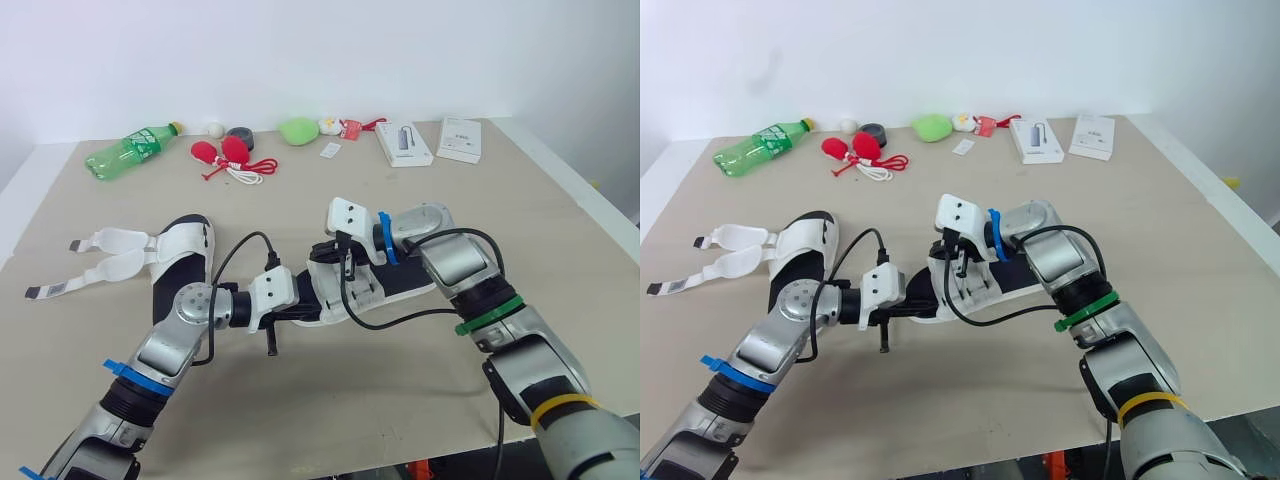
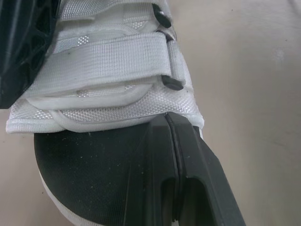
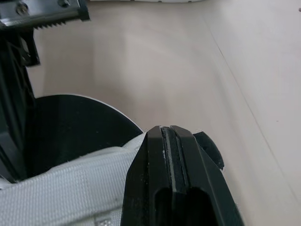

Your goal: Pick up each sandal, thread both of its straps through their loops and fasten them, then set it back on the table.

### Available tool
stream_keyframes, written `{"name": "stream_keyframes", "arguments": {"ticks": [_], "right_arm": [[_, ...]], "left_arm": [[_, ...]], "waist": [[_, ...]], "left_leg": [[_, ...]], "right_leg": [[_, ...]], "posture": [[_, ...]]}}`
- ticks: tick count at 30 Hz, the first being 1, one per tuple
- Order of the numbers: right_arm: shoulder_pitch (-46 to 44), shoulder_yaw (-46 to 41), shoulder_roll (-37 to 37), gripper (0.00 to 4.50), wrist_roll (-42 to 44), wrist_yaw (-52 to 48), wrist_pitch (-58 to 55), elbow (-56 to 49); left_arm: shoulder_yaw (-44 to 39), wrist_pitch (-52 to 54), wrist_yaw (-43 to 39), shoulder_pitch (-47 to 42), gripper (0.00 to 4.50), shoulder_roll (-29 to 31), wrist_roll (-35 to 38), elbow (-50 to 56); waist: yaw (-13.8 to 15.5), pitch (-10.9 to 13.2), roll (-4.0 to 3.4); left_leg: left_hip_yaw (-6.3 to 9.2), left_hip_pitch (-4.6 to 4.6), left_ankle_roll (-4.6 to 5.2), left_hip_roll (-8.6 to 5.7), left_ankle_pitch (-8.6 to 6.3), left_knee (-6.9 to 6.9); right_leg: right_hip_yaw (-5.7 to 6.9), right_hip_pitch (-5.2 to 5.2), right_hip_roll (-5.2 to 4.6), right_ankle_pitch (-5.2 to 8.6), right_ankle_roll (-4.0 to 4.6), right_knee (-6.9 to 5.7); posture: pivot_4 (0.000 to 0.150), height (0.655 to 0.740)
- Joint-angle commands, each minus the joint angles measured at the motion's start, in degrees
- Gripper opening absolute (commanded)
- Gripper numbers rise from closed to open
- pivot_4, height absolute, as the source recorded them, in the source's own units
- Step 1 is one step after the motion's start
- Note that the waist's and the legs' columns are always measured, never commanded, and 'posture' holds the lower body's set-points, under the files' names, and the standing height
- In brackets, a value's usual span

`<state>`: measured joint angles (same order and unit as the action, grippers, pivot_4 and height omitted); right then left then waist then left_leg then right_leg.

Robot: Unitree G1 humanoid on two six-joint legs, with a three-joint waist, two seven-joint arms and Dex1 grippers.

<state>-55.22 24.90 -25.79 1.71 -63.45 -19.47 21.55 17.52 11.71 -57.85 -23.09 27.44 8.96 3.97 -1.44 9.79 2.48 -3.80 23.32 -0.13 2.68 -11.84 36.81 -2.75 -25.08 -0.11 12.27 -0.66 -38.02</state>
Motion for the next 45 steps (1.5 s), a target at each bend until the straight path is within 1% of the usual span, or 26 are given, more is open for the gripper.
{"name": "stream_keyframes", "arguments": {"ticks": [1, 5, 10, 13, 16, 18, 19, 21, 23, 26, 27, 28, 29, 30, 32, 34, 35, 36, 37, 42, 45], "right_arm": [[-2.77, 0.15, 0.49, 0.07, -3.74, 1.18, 4.16, 4.48], [-5.09, 0.38, 1.53, 0.07, -6.87, 2.09, 9.76, 9.18], [-7.77, -1.57, 2.50, 0.07, -9.17, 4.93, 16.54, 14.59], [-9.45, -4.50, 2.67, 0.07, -8.04, 6.46, 19.99, 17.92], [-10.42, -11.42, 1.55, 0.07, -2.12, 5.40, 20.12, 20.57], [-9.91, -15.40, -0.55, 0.64, 1.45, 2.47, 19.43, 21.64], [-9.35, -17.19, -1.89, 0.84, 3.38, -0.05, 18.44, 22.00], [-7.39, -19.72, -5.12, 1.76, 6.57, -6.47, 19.00, 22.73], [-5.25, -20.52, -8.27, 2.65, 7.61, -12.14, 20.40, 24.01], [-2.57, -20.96, -11.33, 3.61, 7.05, -15.54, 23.19, 26.23], [-1.80, -20.84, -12.01, 4.31, 6.79, -16.87, 24.68, 27.17], [-1.43, -20.76, -12.36, 4.48, 6.62, -17.99, 25.90, 28.06], [-1.35, -20.82, -12.40, 4.48, 6.42, -18.47, 27.50, 29.11], [-1.61, -20.92, -12.18, 4.50, 6.10, -18.32, 28.80, 30.35], [-2.35, -20.19, -11.84, 4.50, 3.67, -15.96, 33.77, 34.10], [-2.96, -18.99, -11.42, 4.50, 0.62, -12.79, 39.31, 37.51], [-3.31, -18.56, -10.89, 4.50, -0.51, -11.47, 40.98, 38.95], [-3.65, -18.18, -10.25, 4.50, -1.55, -9.92, 42.25, 40.13], [-3.96, -17.94, -9.52, 4.50, -2.39, -8.50, 43.42, 41.14], [-4.96, -18.22, -4.70, 4.50, -2.76, -8.49, 46.28, 43.40], [-5.78, -18.44, -2.99, 4.50, -3.08, -8.53, 47.19, 44.75]], "left_arm": [[0.31, -0.01, -0.08, -0.19, 0.00, -0.35, -0.09, 0.42], [0.47, -0.11, -0.02, -0.34, 0.00, -0.62, -0.15, 0.27], [0.63, -0.23, -0.05, -0.32, 0.00, -0.99, -0.18, 0.20], [0.67, -0.33, -0.04, -0.27, 0.00, -1.27, -0.27, 0.18], [0.31, -1.02, -0.10, -0.46, 0.00, -1.45, -0.24, 0.05], [-0.28, -1.40, -0.18, -0.63, 0.00, -1.30, 0.02, 0.01], [-0.75, -1.60, -0.21, -0.75, 0.00, -1.27, 0.34, 0.00], [-1.79, -2.11, -0.20, -1.21, 0.00, -1.17, 0.97, 0.02], [-2.97, -2.45, -0.16, -1.67, 0.00, -1.33, 2.02, 0.31], [-5.09, -2.25, 0.01, -2.48, 0.00, -1.67, 4.10, 1.05], [-6.10, -2.21, -0.19, -2.71, 0.39, -1.38, 4.92, 1.36], [-6.72, -2.52, -0.68, -2.83, 0.49, -0.94, 5.42, 1.58], [-7.26, -3.29, -1.24, -2.89, 0.49, -0.30, 5.55, 1.66], [-7.70, -4.28, -1.77, -2.84, 1.23, 0.37, 5.53, 1.51], [-8.80, -5.71, -2.52, -2.90, 2.08, 1.59, 5.52, 0.92], [-9.29, -6.24, -3.01, -2.96, 3.08, 2.71, 5.56, 0.86], [-9.45, -6.34, -3.16, -2.87, 3.52, 3.14, 5.61, 1.14], [-9.57, -6.26, -3.24, -2.66, 4.06, 3.51, 5.83, 1.63], [-9.69, -6.10, -3.33, -2.38, 4.47, 3.82, 6.09, 2.22], [-9.98, -4.99, -3.50, 0.08, 4.47, 4.44, 7.53, 6.57], [-10.05, -4.42, -3.49, 1.59, 4.47, 4.98, 8.10, 8.57]], "waist": [[-0.01, 0.00, 0.00], [0.00, 0.00, 0.00], [-0.01, 0.00, 0.00], [0.00, 0.00, 0.00], [0.01, 0.00, 0.00], [0.08, 0.01, 0.00], [0.16, 0.01, 0.00], [0.18, 0.01, 0.00], [0.10, 0.00, 0.00], [-0.16, 0.01, -0.01], [-0.51, 0.03, -0.04], [-0.64, 0.04, -0.06], [-1.15, 0.09, -0.14], [-1.32, 0.11, -0.18], [-1.56, 0.12, -0.18], [-1.59, 0.12, -0.19], [-1.61, 0.12, -0.19], [-1.61, 0.12, -0.19], [-1.63, 0.12, -0.19], [-1.69, 0.12, -0.20], [-1.59, 0.13, -0.20]], "left_leg": [[0.00, -0.01, 0.00, 0.00, 0.00, 0.01], [-0.03, 0.00, 0.00, 0.00, 0.00, 0.01], [-0.05, 0.03, 0.00, -0.02, 0.00, -0.03], [-0.05, 0.06, 0.00, -0.02, 0.00, -0.05], [-0.04, 0.06, 0.00, -0.02, 0.00, -0.06], [-0.02, 0.06, 0.00, -0.02, 0.00, -0.06], [-0.03, 0.07, 0.00, -0.02, 0.00, -0.07], [-0.02, 0.09, 0.00, -0.03, 0.00, -0.07], [-0.04, 0.06, 0.04, -0.06, -0.03, -0.08], [-0.02, 0.04, 0.05, -0.10, -0.04, -0.10], [-0.02, 0.01, 0.05, -0.05, -0.04, -0.12], [-0.01, 0.00, 0.05, -0.02, -0.03, -0.14], [0.00, -0.01, 0.05, -0.01, -0.03, -0.14], [0.00, -0.03, 0.04, 0.02, -0.03, -0.14], [0.00, -0.11, 0.04, 0.07, -0.02, -0.15], [0.00, -0.15, 0.03, 0.08, -0.02, -0.15], [-0.02, -0.15, 0.02, 0.07, -0.01, -0.16], [-0.03, -0.16, 0.01, 0.08, -0.01, -0.16], [-0.04, -0.16, 0.01, 0.08, -0.01, -0.16], [-0.06, -0.14, 0.01, 0.06, -0.01, -0.17], [-0.05, -0.13, 0.01, 0.07, -0.01, -0.18]], "right_leg": [[0.00, 0.00, 0.00, 0.00, 0.00, 0.00], [-0.01, 0.00, 0.00, -0.01, 0.00, -0.01], [-0.03, -0.03, -0.03, 0.03, 0.00, 0.00], [-0.05, -0.08, -0.04, 0.03, 0.00, 0.00], [-0.04, -0.07, -0.06, 0.03, 0.00, 0.00], [-0.04, -0.06, -0.07, 0.03, 0.00, 0.00], [-0.01, -0.05, -0.10, 0.03, 0.00, 0.00], [0.02, -0.04, -0.18, 0.03, 0.00, 0.00], [-0.05, -0.01, -0.19, 0.06, -0.05, 0.04], [-0.06, -0.02, -0.14, 0.09, -0.06, 0.04], [-0.10, -0.04, -0.06, 0.09, -0.03, 0.04], [-0.13, -0.05, -0.01, 0.07, 0.01, 0.03], [-0.13, -0.05, 0.00, 0.06, 0.02, 0.02], [-0.15, -0.06, 0.08, 0.03, 0.06, 0.01], [-0.24, -0.05, 0.16, 0.02, 0.08, -0.03], [-0.24, -0.04, 0.20, 0.01, 0.11, -0.03], [-0.23, -0.04, 0.20, 0.00, 0.11, -0.03], [-0.23, -0.04, 0.20, 0.00, 0.12, -0.03], [-0.26, -0.04, 0.19, 0.00, 0.11, -0.04], [-0.35, -0.05, 0.14, 0.03, 0.05, -0.03], [-0.33, -0.06, 0.13, 0.03, 0.05, -0.03]], "posture": [[0.150, 0.7400], [0.150, 0.7400], [0.150, 0.7400], [0.150, 0.7400], [0.150, 0.7400], [0.150, 0.7400], [0.150, 0.7400], [0.150, 0.7400], [0.150, 0.7400], [0.150, 0.7400], [0.150, 0.7400], [0.150, 0.7400], [0.150, 0.7400], [0.150, 0.7400], [0.150, 0.7400], [0.150, 0.7400], [0.150, 0.7400], [0.150, 0.7400], [0.150, 0.7400], [0.150, 0.7400], [0.150, 0.7400]]}}
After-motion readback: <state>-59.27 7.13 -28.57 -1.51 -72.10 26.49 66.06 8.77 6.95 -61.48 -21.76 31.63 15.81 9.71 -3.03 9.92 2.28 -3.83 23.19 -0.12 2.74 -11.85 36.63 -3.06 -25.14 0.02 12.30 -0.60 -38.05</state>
